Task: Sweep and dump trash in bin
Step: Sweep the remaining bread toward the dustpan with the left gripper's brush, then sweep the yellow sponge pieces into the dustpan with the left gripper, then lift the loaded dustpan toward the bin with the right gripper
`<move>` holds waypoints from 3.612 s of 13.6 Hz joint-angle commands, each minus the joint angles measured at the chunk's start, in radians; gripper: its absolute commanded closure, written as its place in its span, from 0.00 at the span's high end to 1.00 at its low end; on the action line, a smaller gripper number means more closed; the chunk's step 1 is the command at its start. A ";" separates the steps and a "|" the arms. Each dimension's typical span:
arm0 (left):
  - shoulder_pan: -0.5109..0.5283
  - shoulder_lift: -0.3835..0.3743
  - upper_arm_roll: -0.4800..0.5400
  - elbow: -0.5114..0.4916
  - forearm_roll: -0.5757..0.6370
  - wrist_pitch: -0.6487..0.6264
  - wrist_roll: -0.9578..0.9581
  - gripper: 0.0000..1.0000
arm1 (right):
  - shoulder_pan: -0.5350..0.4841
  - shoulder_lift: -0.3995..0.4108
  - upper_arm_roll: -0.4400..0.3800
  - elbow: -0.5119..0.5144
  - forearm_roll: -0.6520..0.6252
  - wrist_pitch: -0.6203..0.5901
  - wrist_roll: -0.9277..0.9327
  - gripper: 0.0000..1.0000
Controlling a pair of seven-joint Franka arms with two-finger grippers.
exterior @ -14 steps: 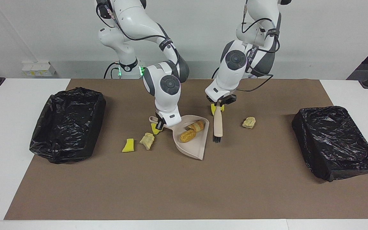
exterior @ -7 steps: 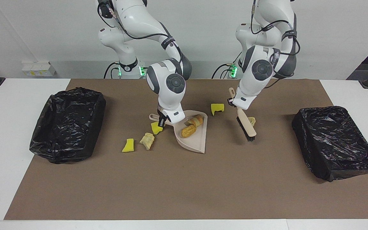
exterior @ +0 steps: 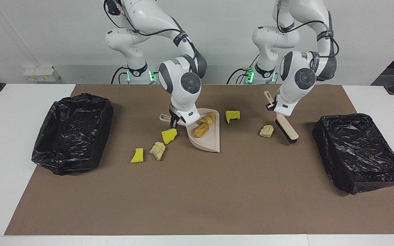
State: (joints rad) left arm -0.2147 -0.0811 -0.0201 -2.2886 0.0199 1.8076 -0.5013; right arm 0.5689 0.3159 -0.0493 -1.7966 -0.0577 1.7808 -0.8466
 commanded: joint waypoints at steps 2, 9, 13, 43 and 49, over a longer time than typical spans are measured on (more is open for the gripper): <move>-0.040 -0.138 -0.012 -0.164 0.012 0.058 0.073 0.00 | 0.015 -0.098 0.006 -0.159 0.024 0.068 0.070 0.00; -0.193 -0.089 -0.012 -0.178 -0.123 0.188 0.060 0.00 | 0.039 -0.110 0.005 -0.170 0.024 0.063 0.080 0.00; -0.308 -0.019 -0.012 -0.134 -0.238 0.312 0.056 0.00 | 0.037 -0.110 0.005 -0.170 0.024 0.066 0.080 0.00; -0.203 -0.025 -0.008 0.146 -0.167 -0.037 0.069 0.00 | -0.289 -0.241 -0.003 0.001 0.170 -0.130 -0.216 0.00; -0.314 -0.038 -0.018 0.106 -0.175 -0.016 0.009 0.00 | -0.699 -0.170 -0.007 0.203 -0.018 -0.325 -0.615 0.00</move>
State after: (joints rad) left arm -0.4676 -0.1142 -0.0418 -2.1689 -0.1649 1.7985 -0.4505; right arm -0.0575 0.0891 -0.0713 -1.6795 0.0194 1.5113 -1.3569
